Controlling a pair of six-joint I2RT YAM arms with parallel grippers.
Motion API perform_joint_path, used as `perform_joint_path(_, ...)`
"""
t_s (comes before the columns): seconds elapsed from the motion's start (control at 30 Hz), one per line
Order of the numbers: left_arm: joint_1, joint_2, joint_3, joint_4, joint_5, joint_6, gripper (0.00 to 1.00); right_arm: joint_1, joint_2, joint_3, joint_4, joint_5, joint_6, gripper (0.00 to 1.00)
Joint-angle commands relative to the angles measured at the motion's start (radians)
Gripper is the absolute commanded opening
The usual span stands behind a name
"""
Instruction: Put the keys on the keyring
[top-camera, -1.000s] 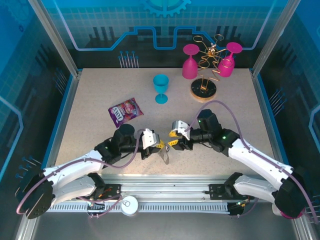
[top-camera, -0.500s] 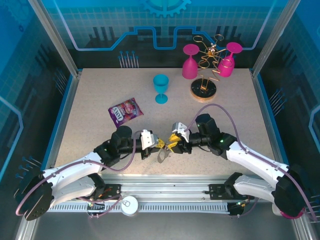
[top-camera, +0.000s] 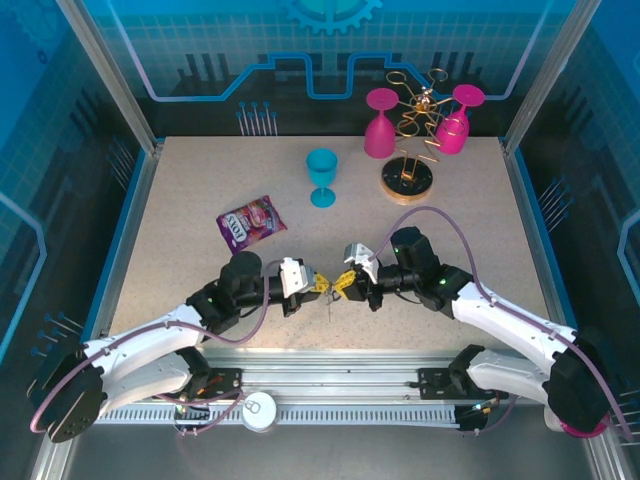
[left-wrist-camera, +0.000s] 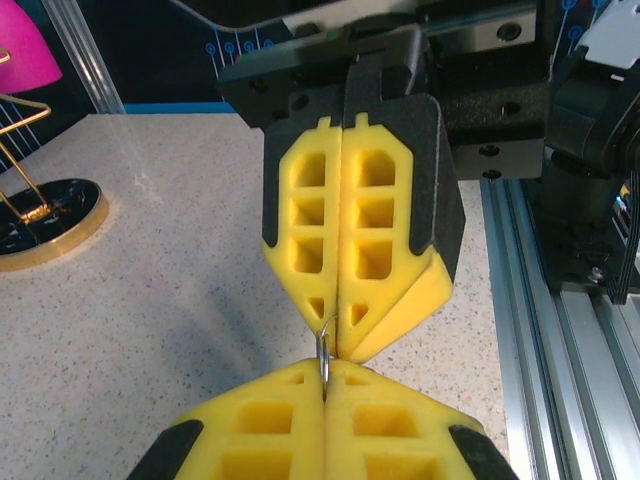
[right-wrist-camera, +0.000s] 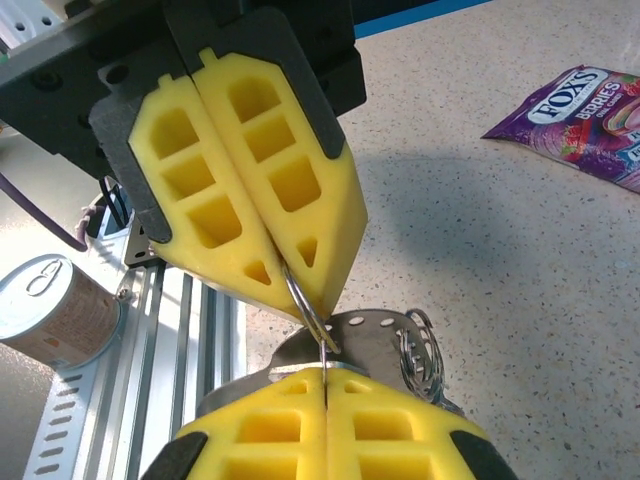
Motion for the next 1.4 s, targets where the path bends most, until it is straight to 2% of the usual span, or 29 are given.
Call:
perform_joint_path(0.0, -0.007, -0.022, -0.01, 0.108, 0.019, -0.033, 0.0, -0.012, -0.002, -0.005, -0.036, -0.013, 0.05, 0.0)
perform_joint_path(0.17, -0.007, -0.016, -0.042, 0.232, 0.058, -0.047, 0.0, -0.006, 0.035, 0.005, 0.003, -0.056, 0.119, 0.0)
perform_joint_path(0.33, -0.012, -0.015, -0.062, 0.277, 0.054, -0.046, 0.0, -0.006, 0.048, 0.024, 0.008, -0.069, 0.147, 0.01)
perform_joint_path(0.37, -0.012, -0.016, -0.065, 0.281, 0.052, -0.046, 0.0, -0.007, 0.042, 0.022, 0.011, -0.055, 0.149, 0.16)
perform_joint_path(0.47, -0.012, -0.018, -0.071, 0.284, 0.046, -0.051, 0.0, -0.015, -0.007, -0.006, 0.052, -0.013, 0.151, 0.35)
perform_joint_path(0.57, -0.013, -0.018, -0.076, 0.278, 0.044, -0.057, 0.0, -0.023, -0.076, -0.061, 0.129, 0.046, 0.134, 0.4)
perform_joint_path(0.67, -0.013, -0.016, -0.077, 0.281, 0.047, -0.068, 0.0, -0.023, -0.121, -0.109, 0.206, 0.063, 0.088, 0.41)
perform_joint_path(0.77, -0.014, -0.012, -0.078, 0.289, 0.051, -0.081, 0.0, -0.022, -0.128, -0.124, 0.266, 0.027, 0.069, 0.4)
perform_joint_path(1.0, -0.012, -0.005, -0.074, 0.291, 0.057, -0.09, 0.0, -0.002, -0.098, -0.121, 0.362, -0.014, 0.065, 0.33)
perform_joint_path(1.37, -0.014, -0.005, -0.069, 0.295, 0.06, -0.103, 0.0, 0.03, -0.058, -0.1, 0.343, -0.038, -0.005, 0.21)
